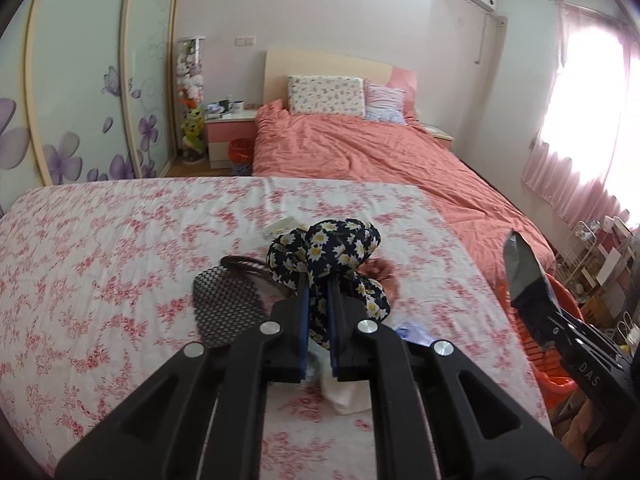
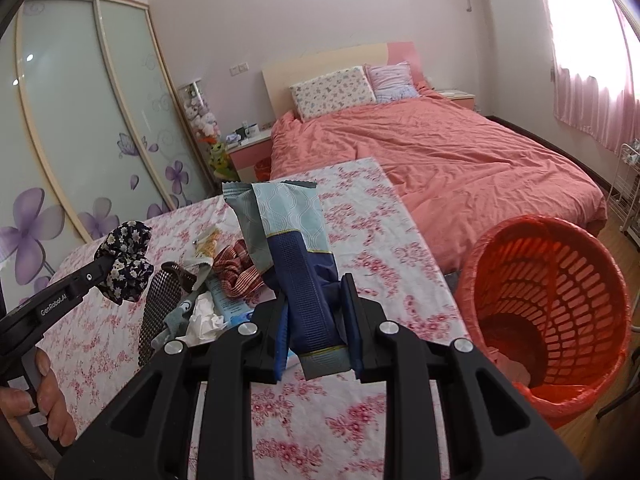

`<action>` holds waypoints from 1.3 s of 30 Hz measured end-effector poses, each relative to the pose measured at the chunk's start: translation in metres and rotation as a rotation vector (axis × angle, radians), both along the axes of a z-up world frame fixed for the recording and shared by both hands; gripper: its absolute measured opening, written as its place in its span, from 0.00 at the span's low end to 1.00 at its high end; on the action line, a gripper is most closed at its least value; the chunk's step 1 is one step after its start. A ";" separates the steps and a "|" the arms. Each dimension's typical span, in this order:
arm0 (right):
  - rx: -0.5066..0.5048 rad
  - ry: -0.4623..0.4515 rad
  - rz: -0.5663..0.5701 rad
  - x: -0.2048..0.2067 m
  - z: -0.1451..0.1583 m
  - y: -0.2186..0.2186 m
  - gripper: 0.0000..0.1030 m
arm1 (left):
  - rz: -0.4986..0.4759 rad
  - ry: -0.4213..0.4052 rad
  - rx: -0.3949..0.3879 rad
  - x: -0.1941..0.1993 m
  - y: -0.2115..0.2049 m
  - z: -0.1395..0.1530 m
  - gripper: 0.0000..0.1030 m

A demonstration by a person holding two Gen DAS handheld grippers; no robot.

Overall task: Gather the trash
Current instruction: 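Lift the daisy cloth and blue wrapper and carry both over the orange basket, then open both tools to drop the cloth and wrapper into the basket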

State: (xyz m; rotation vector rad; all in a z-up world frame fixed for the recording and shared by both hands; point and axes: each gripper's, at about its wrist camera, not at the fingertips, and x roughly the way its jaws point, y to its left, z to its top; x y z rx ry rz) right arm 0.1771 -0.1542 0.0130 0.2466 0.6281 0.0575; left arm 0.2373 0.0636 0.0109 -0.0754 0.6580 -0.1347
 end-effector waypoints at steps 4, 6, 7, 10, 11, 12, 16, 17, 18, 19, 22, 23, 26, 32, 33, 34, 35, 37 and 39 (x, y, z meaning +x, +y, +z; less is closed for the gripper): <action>0.005 -0.018 -0.027 -0.007 0.004 -0.012 0.23 | -0.040 -0.016 -0.007 -0.007 -0.018 0.007 0.09; 0.007 -0.022 -0.039 -0.010 0.005 -0.018 0.23 | -0.060 -0.022 -0.010 -0.010 -0.026 0.010 0.09; 0.008 -0.024 -0.044 -0.010 0.005 -0.020 0.23 | -0.070 -0.026 -0.012 -0.011 -0.031 0.011 0.09; 0.009 -0.031 -0.066 -0.015 0.006 -0.031 0.23 | -0.103 -0.032 -0.017 -0.015 -0.046 0.015 0.09; 0.009 -0.033 -0.075 -0.016 0.006 -0.034 0.23 | -0.117 -0.034 -0.019 -0.016 -0.052 0.016 0.09; 0.009 -0.035 -0.084 -0.018 0.006 -0.038 0.23 | -0.128 -0.034 -0.020 -0.017 -0.058 0.016 0.09; 0.008 -0.043 -0.119 -0.024 0.006 -0.052 0.23 | -0.171 -0.033 -0.024 -0.021 -0.079 0.017 0.09; 0.008 -0.044 -0.129 -0.026 0.006 -0.057 0.23 | -0.181 -0.033 -0.024 -0.021 -0.084 0.016 0.09; 0.008 -0.046 -0.139 -0.027 0.006 -0.061 0.23 | -0.193 -0.032 -0.026 -0.022 -0.091 0.016 0.09; 0.009 -0.048 -0.151 -0.028 0.006 -0.067 0.23 | -0.203 -0.030 -0.028 -0.022 -0.096 0.015 0.09; 0.014 -0.052 -0.181 -0.032 0.006 -0.081 0.23 | -0.237 -0.024 -0.037 -0.024 -0.113 0.014 0.09; 0.016 -0.054 -0.188 -0.033 0.006 -0.084 0.23 | -0.251 -0.021 -0.041 -0.024 -0.121 0.013 0.09; 0.024 -0.059 -0.223 -0.037 0.005 -0.099 0.23 | -0.286 -0.014 -0.050 -0.025 -0.142 0.012 0.09; 0.040 -0.066 -0.289 -0.044 0.002 -0.130 0.23 | -0.366 -0.006 -0.057 -0.026 -0.183 0.007 0.09; 0.044 -0.065 -0.300 -0.045 0.001 -0.136 0.23 | -0.376 -0.004 -0.057 -0.026 -0.189 0.006 0.09; 0.047 -0.063 -0.309 -0.046 0.000 -0.139 0.23 | -0.390 -0.001 -0.057 -0.026 -0.197 0.005 0.09; 0.051 -0.061 -0.320 -0.047 -0.002 -0.145 0.23 | -0.399 0.001 -0.056 -0.026 -0.203 0.004 0.09; 0.058 -0.056 -0.343 -0.048 -0.005 -0.155 0.23 | -0.427 0.009 -0.054 -0.026 -0.219 -0.001 0.09; 0.064 -0.049 -0.359 -0.048 -0.008 -0.162 0.23 | -0.446 0.018 -0.052 -0.024 -0.230 -0.006 0.09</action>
